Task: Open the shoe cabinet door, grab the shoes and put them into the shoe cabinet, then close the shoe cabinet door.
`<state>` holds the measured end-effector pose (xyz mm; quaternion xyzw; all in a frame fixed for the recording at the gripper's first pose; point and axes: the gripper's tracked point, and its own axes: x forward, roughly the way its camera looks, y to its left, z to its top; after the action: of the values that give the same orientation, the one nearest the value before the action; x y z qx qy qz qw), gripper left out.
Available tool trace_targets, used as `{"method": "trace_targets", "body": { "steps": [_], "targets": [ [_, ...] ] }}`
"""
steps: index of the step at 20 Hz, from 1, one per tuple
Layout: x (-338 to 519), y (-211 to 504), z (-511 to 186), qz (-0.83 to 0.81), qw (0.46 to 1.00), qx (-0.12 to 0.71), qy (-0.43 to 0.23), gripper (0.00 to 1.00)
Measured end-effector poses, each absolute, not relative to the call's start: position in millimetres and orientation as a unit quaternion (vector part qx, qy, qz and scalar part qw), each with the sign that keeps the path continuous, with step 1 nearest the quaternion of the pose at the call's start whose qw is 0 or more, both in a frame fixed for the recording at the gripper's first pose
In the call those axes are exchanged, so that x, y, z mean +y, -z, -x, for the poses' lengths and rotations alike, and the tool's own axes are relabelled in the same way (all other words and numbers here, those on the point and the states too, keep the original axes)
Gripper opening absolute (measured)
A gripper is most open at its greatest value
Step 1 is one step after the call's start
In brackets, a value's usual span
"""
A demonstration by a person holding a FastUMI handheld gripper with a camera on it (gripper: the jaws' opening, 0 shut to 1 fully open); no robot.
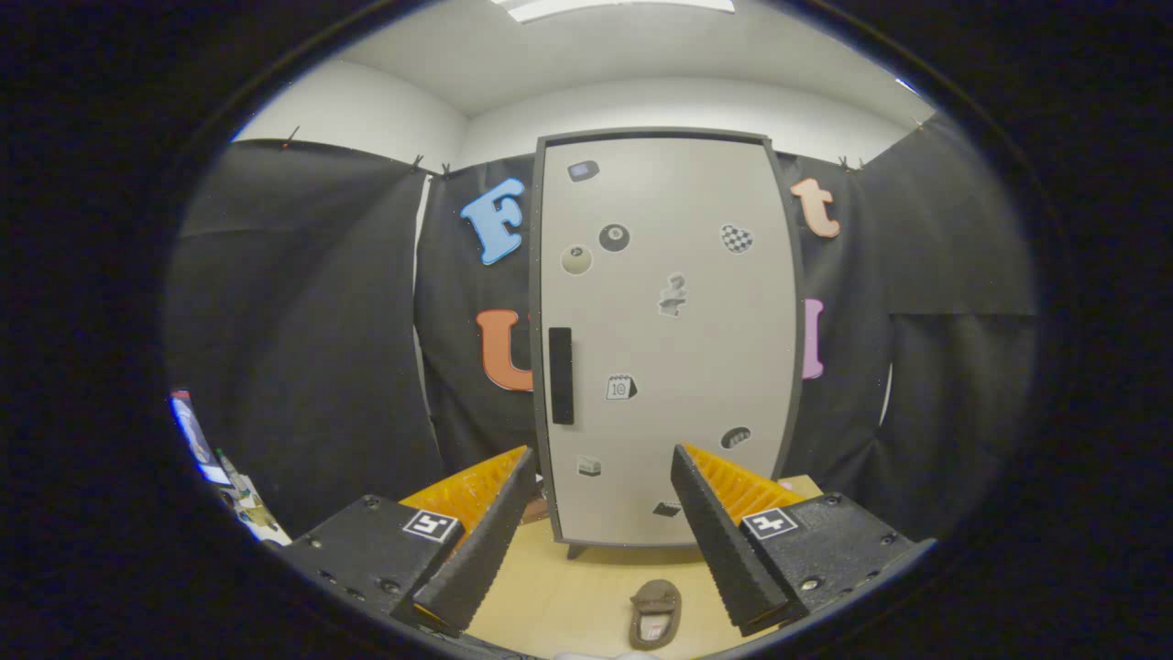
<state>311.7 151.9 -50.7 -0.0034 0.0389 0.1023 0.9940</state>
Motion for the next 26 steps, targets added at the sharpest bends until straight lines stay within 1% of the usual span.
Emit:
{"method": "trace_targets", "body": {
  "steps": [6, 11, 14, 15, 16, 17, 18, 20, 21, 22, 24, 26],
  "targets": [
    [196, 56, -421, -0.007, 0.991, 0.051, -0.12, 0.98],
    [225, 61, -483, -0.015, 0.99, 0.053, -0.128, 0.97],
    [230, 65, -513, -0.014, 0.991, 0.055, -0.122, 0.93],
    [228, 63, -509, -0.015, 0.991, 0.058, -0.117, 0.9],
    [231, 60, -517, -0.024, 0.992, 0.046, -0.113, 0.89],
    [240, 57, -517, -0.02, 0.991, 0.04, -0.129, 0.82],
    [240, 57, -517, -0.014, 0.992, 0.039, -0.121, 0.78],
    [238, 55, -518, -0.018, 0.993, 0.035, -0.111, 0.65],
    [238, 56, -521, -0.02, 0.993, 0.034, -0.107, 0.48],
    [237, 55, -519, -0.019, 0.993, 0.034, -0.107, 0.41],
    [236, 56, -519, -0.016, 0.993, 0.038, -0.111, 0.4],
    [236, 57, -518, -0.015, 0.991, 0.048, -0.125, 0.36]
  ]
}}
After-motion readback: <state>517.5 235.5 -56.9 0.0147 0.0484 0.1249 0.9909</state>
